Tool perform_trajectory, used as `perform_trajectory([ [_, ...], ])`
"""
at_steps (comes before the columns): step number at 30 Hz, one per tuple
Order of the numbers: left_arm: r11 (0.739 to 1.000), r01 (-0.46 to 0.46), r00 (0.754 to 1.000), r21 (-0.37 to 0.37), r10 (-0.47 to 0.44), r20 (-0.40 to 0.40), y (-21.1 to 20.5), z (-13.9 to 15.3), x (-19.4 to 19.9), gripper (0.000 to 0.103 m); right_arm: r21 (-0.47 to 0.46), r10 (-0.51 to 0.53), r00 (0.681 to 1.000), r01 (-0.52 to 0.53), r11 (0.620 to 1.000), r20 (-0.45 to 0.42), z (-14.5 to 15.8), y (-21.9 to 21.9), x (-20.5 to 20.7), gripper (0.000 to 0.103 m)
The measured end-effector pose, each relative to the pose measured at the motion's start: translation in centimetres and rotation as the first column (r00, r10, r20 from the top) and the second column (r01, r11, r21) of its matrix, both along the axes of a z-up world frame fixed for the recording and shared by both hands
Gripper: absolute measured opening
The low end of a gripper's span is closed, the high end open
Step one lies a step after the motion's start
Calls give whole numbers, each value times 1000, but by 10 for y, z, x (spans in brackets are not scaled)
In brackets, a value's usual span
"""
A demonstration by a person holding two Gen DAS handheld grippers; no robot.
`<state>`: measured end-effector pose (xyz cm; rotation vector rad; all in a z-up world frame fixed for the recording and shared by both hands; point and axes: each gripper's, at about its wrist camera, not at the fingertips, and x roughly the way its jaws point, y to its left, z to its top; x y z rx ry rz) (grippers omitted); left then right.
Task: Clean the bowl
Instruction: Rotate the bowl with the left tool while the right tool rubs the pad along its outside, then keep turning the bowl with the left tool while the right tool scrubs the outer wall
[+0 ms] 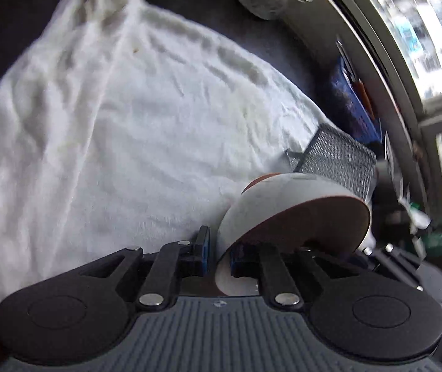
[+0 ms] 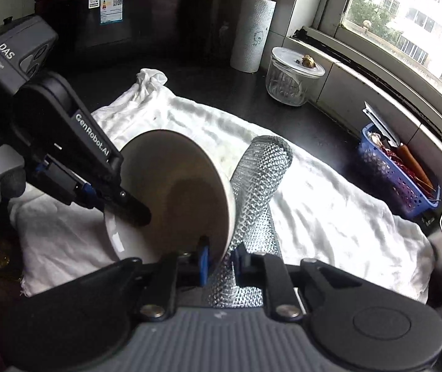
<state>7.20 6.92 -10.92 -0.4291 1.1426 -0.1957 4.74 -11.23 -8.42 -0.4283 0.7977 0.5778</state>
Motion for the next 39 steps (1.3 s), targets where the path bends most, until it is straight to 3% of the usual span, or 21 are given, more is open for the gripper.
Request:
perform_trajectory([
  [1,991,82,995,108,-88,55,-12,9,-1,13,-1,4,1000,-4,1000,6,0,0,0,13],
  [3,941,206,962,270,-246,121,-32,23,-3,13,-23,23,999,-22,999,29,1,2,-2,13],
  [6,833,338,888,438,-437,146,-54,39,-7,7,-72,64,995,-59,996,81,6,5,-3,9],
  [7,829,342,886,442,-441,143,-56,42,-7,7,-93,83,991,-74,993,101,8,6,-2,8],
  [9,866,306,914,395,-383,132,-48,41,-4,7,-148,135,980,-114,982,143,11,9,0,8],
  [13,950,175,975,259,-204,90,-31,31,-3,7,-170,241,959,-216,961,146,13,11,10,8],
  [15,981,79,994,179,-90,56,-22,22,-5,6,-152,262,955,-241,959,140,15,12,16,8],
  [17,996,-18,1000,90,18,9,-10,14,-7,6,-117,242,965,-230,966,104,13,13,22,8],
  [19,992,-125,990,-7,125,-59,3,3,-10,6,-74,210,975,-206,976,65,10,12,26,9],
  [23,957,-268,957,-111,252,-142,17,-10,-19,7,-13,171,985,-171,985,7,5,8,27,11],
  [29,854,-462,879,-241,403,-257,33,-30,-35,9,52,132,991,-130,990,-39,-5,3,23,14],
  [32,826,-497,861,-265,430,-272,36,-33,-39,9,78,124,991,-120,990,-50,-8,1,22,15],
  [34,840,-479,872,-255,421,-251,34,-32,-39,9,81,131,991,-128,989,-40,-9,0,20,14],
  [36,888,-412,906,-207,374,-199,27,-26,-36,9,81,147,989,-143,986,-35,-8,0,20,14],
  [37,926,-349,933,-147,328,-150,19,-19,-33,11,79,154,988,-151,985,-32,-8,-1,20,13],
  [39,973,-230,972,10,230,-48,2,-4,-30,17,59,171,985,-170,984,-13,-6,-1,19,12],
])
